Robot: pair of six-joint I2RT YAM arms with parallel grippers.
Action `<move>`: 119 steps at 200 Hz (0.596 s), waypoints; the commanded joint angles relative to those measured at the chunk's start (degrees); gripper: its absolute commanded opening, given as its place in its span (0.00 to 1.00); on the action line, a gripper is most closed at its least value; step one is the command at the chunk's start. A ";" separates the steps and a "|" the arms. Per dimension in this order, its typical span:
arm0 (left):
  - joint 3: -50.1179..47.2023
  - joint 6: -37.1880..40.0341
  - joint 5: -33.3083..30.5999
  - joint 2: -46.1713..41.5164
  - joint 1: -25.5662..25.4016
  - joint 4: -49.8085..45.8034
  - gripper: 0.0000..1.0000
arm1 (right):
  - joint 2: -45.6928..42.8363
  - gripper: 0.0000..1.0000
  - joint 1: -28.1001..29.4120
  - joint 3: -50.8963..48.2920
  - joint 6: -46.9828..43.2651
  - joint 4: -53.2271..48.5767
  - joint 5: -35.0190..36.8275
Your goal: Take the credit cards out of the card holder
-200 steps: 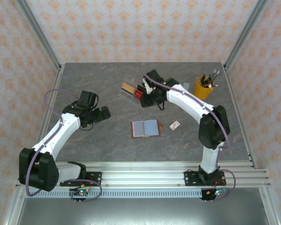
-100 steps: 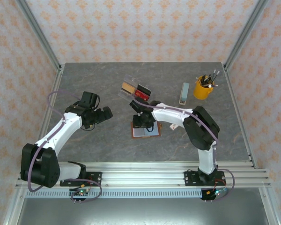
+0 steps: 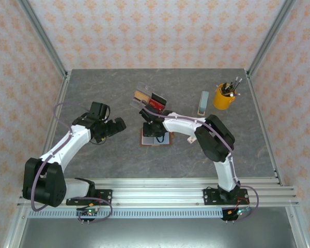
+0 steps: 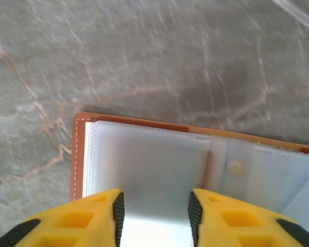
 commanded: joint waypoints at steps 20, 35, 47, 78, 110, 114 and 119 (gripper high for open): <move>-1.15 -1.14 1.74 -0.12 0.44 1.70 1.00 | -3.39 0.40 1.18 -2.01 -1.60 0.45 6.51; -1.49 -1.60 2.63 0.12 0.45 2.56 1.00 | -4.72 0.42 1.23 -3.50 -0.96 -0.44 6.93; -1.78 -1.99 3.85 0.61 0.44 3.65 1.00 | -5.03 0.43 1.22 -4.55 -0.50 -1.14 6.72; -1.80 -2.55 6.20 2.06 0.32 5.27 0.98 | -4.66 0.44 1.16 -5.54 0.13 -2.25 5.08; -2.00 -2.96 6.87 2.43 -0.07 5.88 0.95 | -3.05 0.49 1.22 -4.66 0.05 -4.20 6.07; -2.00 -3.05 6.98 2.56 -0.15 6.02 0.95 | -2.66 0.49 1.21 -4.53 -0.06 -4.42 6.08; -2.12 -3.16 7.24 2.58 -0.22 6.30 0.95 | -2.25 0.49 1.23 -4.32 -0.18 -4.62 6.06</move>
